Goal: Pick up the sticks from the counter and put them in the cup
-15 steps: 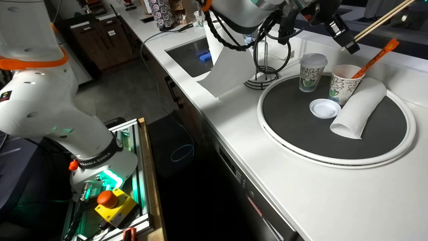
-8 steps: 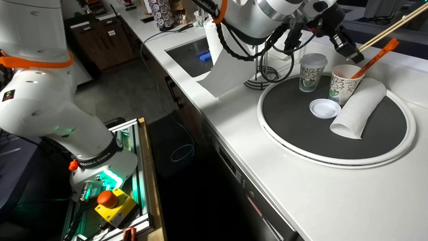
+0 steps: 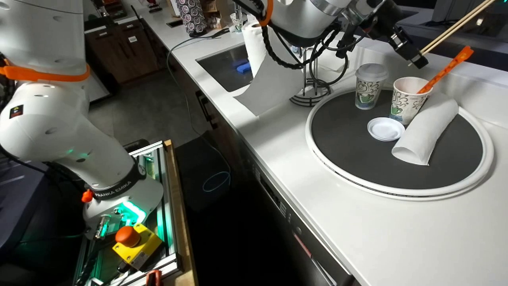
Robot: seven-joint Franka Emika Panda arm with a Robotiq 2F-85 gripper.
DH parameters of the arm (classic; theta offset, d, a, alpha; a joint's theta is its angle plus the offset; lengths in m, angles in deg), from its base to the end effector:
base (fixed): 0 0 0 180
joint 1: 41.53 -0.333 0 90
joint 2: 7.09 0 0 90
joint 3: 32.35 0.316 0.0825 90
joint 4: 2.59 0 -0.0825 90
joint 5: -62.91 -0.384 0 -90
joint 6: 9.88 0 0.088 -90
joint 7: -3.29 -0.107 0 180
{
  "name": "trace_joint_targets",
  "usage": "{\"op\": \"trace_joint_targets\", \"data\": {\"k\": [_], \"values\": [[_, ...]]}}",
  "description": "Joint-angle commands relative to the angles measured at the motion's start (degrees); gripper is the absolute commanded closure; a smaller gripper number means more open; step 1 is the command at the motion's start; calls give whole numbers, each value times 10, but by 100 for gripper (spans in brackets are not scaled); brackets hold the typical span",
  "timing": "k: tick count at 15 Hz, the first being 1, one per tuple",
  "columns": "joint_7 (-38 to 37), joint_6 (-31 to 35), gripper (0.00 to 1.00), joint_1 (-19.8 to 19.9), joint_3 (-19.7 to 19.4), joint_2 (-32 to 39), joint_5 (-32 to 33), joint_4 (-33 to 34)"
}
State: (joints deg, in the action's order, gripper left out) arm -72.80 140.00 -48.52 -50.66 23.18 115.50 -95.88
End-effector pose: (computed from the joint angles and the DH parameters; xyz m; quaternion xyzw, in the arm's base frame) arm 0.7119 -0.0881 0.3693 0.8481 -0.3232 0.3641 0.2090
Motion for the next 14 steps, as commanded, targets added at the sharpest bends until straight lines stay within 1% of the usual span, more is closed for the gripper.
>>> {"op": "trace_joint_targets", "data": {"k": [1,2,3,5,10,14], "values": [[-2,-9,93,12,18,-1,8,2],[-2,-10,93,12,19,-1,8,3],[-15,-22,98,3,9,6,22,14],[-28,-34,98,-4,5,29,36,38],[-50,-68,98,-11,17,79,65,91],[-75,-111,98,-19,23,94,79,100]]}}
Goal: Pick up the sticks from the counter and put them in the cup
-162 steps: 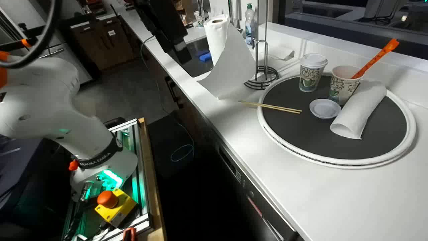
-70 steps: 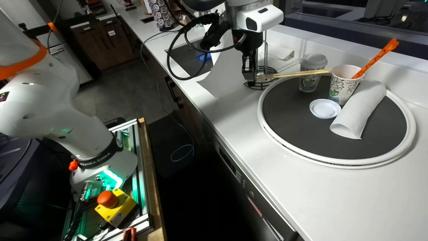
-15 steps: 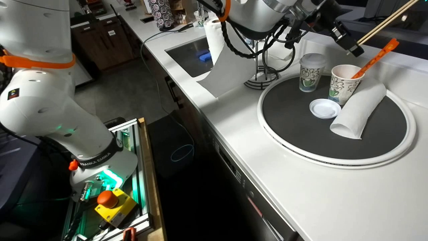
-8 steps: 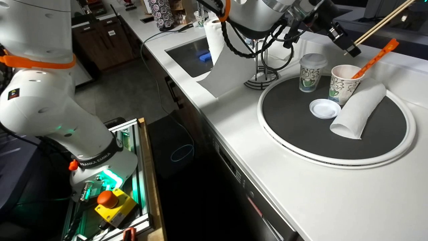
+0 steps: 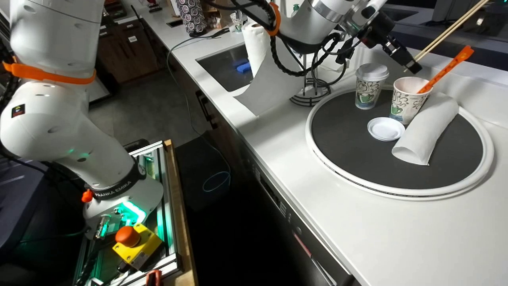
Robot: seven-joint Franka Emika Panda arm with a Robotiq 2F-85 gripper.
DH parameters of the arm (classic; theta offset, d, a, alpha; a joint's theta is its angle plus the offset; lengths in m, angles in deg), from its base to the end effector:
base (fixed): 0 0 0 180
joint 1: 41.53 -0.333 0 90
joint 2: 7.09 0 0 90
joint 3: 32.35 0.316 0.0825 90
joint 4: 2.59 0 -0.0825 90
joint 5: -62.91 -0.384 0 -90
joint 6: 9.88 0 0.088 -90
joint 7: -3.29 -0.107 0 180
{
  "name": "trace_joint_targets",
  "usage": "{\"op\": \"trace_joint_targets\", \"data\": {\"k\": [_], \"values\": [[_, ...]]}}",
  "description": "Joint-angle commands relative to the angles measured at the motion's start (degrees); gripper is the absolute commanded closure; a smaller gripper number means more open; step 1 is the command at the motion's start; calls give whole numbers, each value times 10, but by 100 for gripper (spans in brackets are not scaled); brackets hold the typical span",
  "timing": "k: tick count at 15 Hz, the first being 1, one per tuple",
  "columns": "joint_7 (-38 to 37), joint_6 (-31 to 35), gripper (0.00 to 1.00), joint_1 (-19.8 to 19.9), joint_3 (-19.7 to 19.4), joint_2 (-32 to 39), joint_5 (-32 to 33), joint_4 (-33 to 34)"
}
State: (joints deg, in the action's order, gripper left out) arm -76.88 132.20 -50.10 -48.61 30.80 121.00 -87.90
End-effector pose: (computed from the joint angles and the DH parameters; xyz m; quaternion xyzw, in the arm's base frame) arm 0.7408 -0.0542 0.3304 0.8385 -0.3066 0.3634 0.2663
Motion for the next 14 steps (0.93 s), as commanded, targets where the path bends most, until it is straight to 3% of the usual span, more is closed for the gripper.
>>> {"op": "trace_joint_targets", "data": {"k": [1,10,11,12,14], "values": [[-43,-42,98,-3,2,17,29,19],[-49,-80,98,10,21,27,41,25],[-49,-81,95,10,22,28,42,26],[-48,-81,68,11,23,29,43,27],[-49,-82,65,11,23,31,46,28]]}}
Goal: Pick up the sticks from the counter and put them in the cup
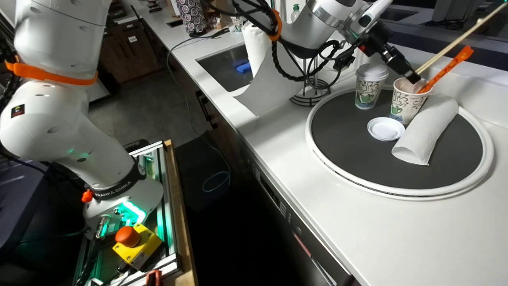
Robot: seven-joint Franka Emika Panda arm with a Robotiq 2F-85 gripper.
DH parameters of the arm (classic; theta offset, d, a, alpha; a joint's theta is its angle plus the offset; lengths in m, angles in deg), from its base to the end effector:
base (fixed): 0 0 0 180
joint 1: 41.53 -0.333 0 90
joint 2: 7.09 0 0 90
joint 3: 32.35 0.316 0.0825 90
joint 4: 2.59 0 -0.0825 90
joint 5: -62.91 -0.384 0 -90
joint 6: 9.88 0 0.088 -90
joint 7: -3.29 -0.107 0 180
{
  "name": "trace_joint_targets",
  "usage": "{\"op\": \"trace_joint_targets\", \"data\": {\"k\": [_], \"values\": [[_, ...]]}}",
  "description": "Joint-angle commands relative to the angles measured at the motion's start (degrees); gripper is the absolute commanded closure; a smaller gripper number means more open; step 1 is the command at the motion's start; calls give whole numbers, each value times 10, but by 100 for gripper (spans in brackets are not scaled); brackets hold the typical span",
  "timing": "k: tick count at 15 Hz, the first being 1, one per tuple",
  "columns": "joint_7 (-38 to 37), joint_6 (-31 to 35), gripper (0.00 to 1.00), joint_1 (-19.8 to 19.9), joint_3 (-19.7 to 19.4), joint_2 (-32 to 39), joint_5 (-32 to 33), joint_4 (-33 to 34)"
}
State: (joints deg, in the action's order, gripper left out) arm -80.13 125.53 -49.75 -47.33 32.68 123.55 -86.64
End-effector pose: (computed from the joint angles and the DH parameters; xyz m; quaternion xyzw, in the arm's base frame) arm 0.7401 -0.0587 0.3108 0.8211 -0.3290 0.3485 0.3099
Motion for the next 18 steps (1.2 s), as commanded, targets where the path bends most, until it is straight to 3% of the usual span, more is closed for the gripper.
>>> {"op": "trace_joint_targets", "data": {"k": [1,4,6,7,8,10,11,14,18], "values": [[-17,-17,86,8,10,13,22,17],[-15,-18,100,8,10,14,28,18],[-16,-18,98,7,11,11,33,17],[-16,-15,69,7,11,9,36,18],[-17,-15,68,6,11,5,41,18],[-21,-15,55,4,11,0,54,21],[-24,-16,88,2,9,-2,64,23],[-39,-30,98,-4,8,-14,100,26],[-34,-55,100,7,30,-30,106,22]]}}
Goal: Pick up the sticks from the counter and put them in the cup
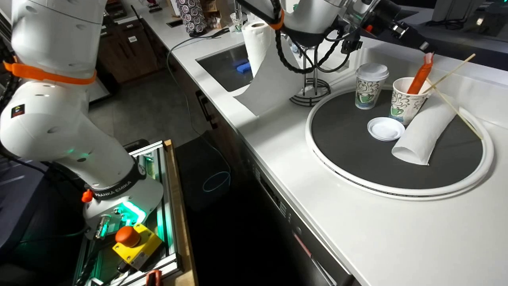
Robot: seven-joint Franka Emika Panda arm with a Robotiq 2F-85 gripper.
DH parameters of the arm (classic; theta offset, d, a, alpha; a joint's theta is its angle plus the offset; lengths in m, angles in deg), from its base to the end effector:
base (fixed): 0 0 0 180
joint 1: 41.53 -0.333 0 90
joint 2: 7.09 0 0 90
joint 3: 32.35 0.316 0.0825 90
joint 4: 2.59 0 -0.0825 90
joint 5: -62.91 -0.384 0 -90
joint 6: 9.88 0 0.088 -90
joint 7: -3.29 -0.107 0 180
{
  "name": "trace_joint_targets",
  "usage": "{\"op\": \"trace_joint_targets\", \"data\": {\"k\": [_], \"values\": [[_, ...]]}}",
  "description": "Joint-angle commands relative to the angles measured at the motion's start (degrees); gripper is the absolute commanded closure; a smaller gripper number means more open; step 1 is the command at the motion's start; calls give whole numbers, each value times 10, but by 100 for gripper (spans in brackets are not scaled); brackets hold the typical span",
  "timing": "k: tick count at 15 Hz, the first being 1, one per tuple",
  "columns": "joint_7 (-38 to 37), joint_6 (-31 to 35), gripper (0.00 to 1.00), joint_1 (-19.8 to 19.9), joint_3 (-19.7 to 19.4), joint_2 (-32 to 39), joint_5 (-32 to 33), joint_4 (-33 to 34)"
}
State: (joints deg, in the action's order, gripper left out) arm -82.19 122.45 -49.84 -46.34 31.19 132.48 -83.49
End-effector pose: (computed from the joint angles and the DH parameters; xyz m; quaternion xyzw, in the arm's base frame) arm 0.7505 -0.0516 0.3554 0.7928 -0.2999 0.4034 0.3447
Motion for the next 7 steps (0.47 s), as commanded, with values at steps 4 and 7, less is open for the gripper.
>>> {"op": "trace_joint_targets", "data": {"k": [4,7], "values": [[-3,-23,72,26,47,-40,-11,-23],[0,-23,76,30,53,-29,1,-2]]}}
